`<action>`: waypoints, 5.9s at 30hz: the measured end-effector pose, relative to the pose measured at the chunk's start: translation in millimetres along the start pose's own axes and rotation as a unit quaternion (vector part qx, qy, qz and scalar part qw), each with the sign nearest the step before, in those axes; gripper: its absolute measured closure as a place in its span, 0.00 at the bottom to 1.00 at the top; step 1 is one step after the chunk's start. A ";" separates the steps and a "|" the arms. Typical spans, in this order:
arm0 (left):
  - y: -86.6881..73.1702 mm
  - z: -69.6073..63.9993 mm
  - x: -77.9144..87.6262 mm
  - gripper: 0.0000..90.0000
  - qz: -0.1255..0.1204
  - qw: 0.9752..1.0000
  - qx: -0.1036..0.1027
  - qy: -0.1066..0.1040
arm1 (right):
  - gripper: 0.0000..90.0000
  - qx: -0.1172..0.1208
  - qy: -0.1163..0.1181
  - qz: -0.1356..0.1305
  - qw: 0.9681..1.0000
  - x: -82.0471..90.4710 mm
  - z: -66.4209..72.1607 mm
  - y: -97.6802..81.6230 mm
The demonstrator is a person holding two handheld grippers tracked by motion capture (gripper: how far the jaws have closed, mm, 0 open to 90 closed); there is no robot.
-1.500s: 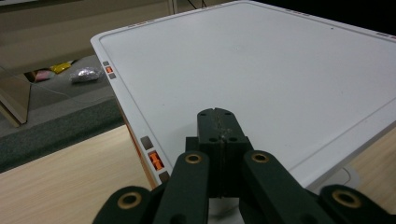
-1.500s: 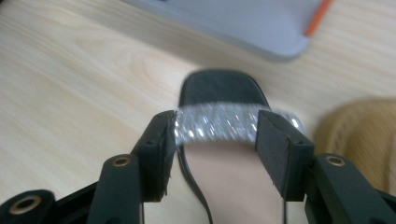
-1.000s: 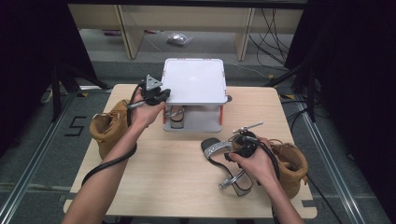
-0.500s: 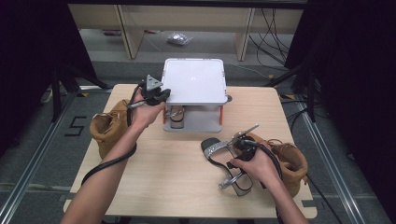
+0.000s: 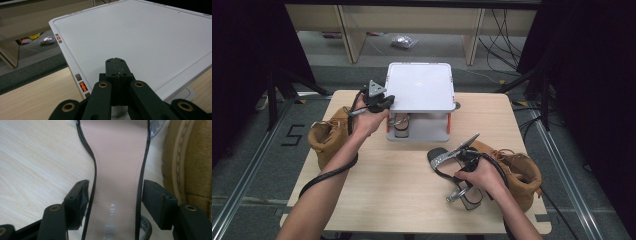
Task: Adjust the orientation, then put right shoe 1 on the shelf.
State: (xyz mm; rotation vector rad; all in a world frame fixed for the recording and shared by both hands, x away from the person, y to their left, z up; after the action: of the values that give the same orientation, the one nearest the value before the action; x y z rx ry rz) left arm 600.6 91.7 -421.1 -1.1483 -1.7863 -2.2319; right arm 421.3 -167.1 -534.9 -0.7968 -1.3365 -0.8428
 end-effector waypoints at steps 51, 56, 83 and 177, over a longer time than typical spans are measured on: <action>0.7 -0.1 -0.8 1.00 0.002 1.000 -0.006 0.000 | 0.48 -0.064 0.015 0.083 0.994 -22.4 6.0 6.1; 0.8 -0.1 -1.0 1.00 0.002 1.000 -0.006 -0.001 | 0.48 -0.077 0.016 0.084 0.993 -22.8 6.6 6.3; 1.6 -0.4 -2.1 1.00 0.000 1.000 -0.009 0.002 | 0.49 -0.052 0.039 0.020 0.998 -15.2 6.3 11.6; 2.3 -0.5 -3.0 1.00 0.003 1.000 -0.009 0.002 | 0.49 -0.199 0.036 -0.145 0.969 12.9 17.8 128.4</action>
State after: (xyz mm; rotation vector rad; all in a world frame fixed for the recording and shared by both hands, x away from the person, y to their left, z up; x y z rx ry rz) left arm 603.6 89.3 -420.9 -1.1498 -1.7628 -2.2493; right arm 525.5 -90.0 -522.1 -0.8806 -1.2520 -1.3891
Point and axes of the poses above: each handheld gripper's, and its own axes: x roughly backward along the jaws, y roughly out of its top, z roughly to its left, the point moved 9 cm from there along -x, roughly forward along the jaws, and after that the axes turned 12 degrees about z, right-handed, at the moved point
